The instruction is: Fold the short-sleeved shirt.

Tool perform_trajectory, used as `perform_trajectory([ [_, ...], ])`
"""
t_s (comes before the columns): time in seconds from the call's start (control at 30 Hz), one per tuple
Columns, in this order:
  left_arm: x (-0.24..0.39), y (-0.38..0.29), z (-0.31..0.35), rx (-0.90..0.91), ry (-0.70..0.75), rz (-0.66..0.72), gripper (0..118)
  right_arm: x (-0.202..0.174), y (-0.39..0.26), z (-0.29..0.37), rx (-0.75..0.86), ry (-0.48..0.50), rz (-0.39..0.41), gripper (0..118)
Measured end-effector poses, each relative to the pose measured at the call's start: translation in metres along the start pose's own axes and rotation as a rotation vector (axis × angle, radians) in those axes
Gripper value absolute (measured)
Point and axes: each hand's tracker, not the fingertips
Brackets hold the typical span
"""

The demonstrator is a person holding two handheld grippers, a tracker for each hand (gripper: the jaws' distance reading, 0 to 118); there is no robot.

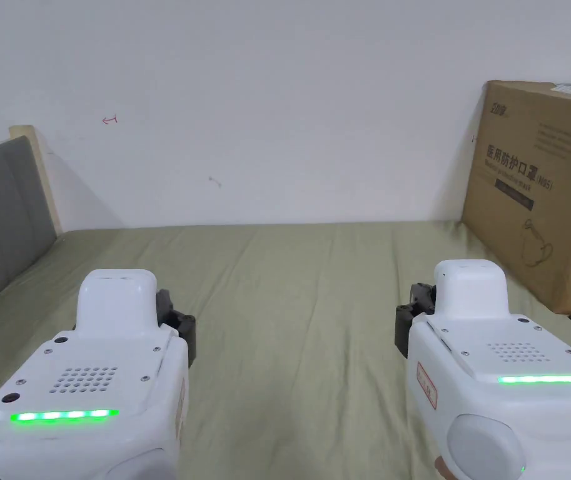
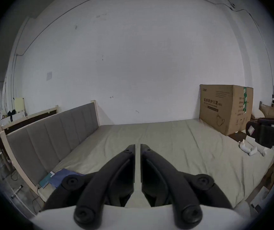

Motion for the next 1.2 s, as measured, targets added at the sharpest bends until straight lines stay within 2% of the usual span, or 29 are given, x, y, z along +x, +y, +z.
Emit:
perform_trajectory([
  [0.03, -0.001, 0.0, 0.0, 0.004, -0.012, 0.016, 33, -0.001, 0.0, 0.0, 0.0, 0.004, 0.004, 0],
  [0.07, -0.001, 0.0, 0.001, 0.002, -0.02, 0.023, 54, -0.002, -0.001, 0.001, 0.005, -0.002, 0.005, 6],
  [0.1, -0.001, -0.001, 0.001, 0.001, -0.02, 0.027, 78, -0.002, -0.001, 0.002, 0.012, -0.012, 0.005, 22],
  [0.13, -0.002, -0.002, 0.001, 0.005, -0.02, 0.035, 103, -0.002, -0.002, 0.003, 0.016, -0.016, 0.005, 58],
  [0.17, -0.003, -0.003, 0.003, 0.015, -0.02, 0.043, 111, -0.001, -0.002, 0.002, 0.016, -0.015, 0.003, 89],
  [0.2, -0.003, -0.004, 0.006, 0.036, -0.012, 0.048, 114, 0.0, -0.002, 0.001, 0.014, -0.006, -0.005, 110],
  [0.23, -0.002, -0.003, 0.007, 0.043, -0.007, 0.046, 114, 0.0, -0.003, 0.001, 0.013, -0.001, -0.01, 118],
  [0.43, -0.001, 0.005, 0.002, -0.004, 0.003, 0.029, 116, -0.004, -0.002, 0.001, 0.024, -0.028, 0.022, 118],
  [0.73, 0.003, 0.003, 0.001, -0.019, 0.004, 0.001, 116, 0.002, -0.003, 0.001, 0.026, -0.032, 0.008, 118],
  [0.97, 0.004, 0.003, -0.001, -0.05, -0.092, 0.038, 116, 0.004, -0.005, 0.0, 0.016, -0.032, 0.008, 118],
  [1.1, 0.009, 0.002, -0.002, -0.046, -0.056, -0.011, 116, 0.002, -0.006, 0.001, 0.021, -0.05, 0.043, 118],
  [1.2, 0.011, 0.002, -0.001, -0.03, -0.029, -0.029, 116, 0.002, -0.006, 0.0, 0.006, -0.044, 0.041, 118],
])
